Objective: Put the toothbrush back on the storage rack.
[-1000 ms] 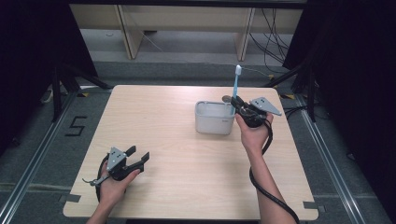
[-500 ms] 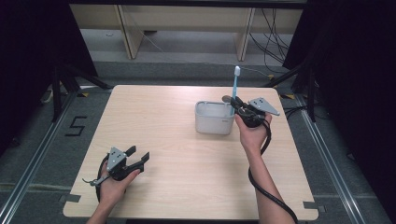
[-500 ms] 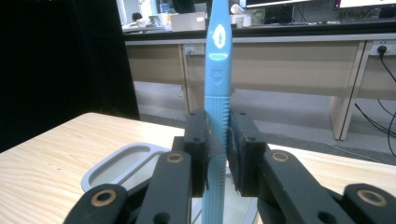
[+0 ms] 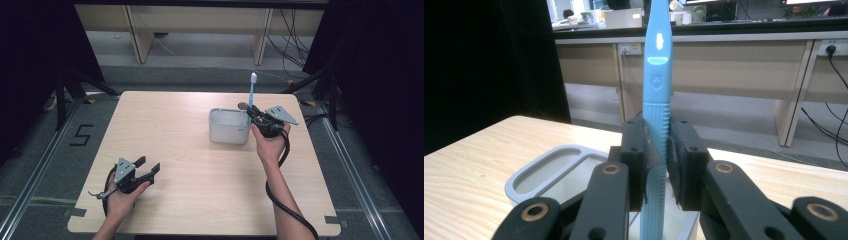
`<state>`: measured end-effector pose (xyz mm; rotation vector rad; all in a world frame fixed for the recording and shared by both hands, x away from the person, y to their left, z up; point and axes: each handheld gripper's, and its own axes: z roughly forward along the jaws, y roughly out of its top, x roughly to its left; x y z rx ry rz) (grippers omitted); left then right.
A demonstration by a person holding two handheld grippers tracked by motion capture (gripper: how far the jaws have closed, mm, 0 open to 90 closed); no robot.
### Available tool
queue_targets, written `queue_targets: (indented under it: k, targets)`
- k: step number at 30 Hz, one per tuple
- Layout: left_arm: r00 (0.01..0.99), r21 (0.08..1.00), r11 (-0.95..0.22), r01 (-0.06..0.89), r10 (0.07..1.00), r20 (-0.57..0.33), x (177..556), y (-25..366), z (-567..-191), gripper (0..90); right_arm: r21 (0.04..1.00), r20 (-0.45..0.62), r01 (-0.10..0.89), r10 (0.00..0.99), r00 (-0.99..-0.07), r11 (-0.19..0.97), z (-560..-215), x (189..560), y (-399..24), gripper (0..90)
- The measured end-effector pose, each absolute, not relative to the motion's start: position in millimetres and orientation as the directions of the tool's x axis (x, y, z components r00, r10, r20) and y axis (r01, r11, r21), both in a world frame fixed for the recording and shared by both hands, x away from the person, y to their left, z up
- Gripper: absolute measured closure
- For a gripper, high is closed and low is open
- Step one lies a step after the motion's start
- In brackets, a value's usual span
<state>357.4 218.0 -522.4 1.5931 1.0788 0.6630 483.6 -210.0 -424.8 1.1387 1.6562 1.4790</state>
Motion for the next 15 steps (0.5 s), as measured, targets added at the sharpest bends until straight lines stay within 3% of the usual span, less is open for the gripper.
queue_targets:
  k: [15]
  targets:
    - [0.44, 0.951, -0.043, 0.308, 0.892, -0.102, 357.4, 217.9, -522.4, 34.5, 0.981, 0.093, 0.195, 0.897, -0.431, -0.008, -427.1, 480.6, -211.6, 78.8]
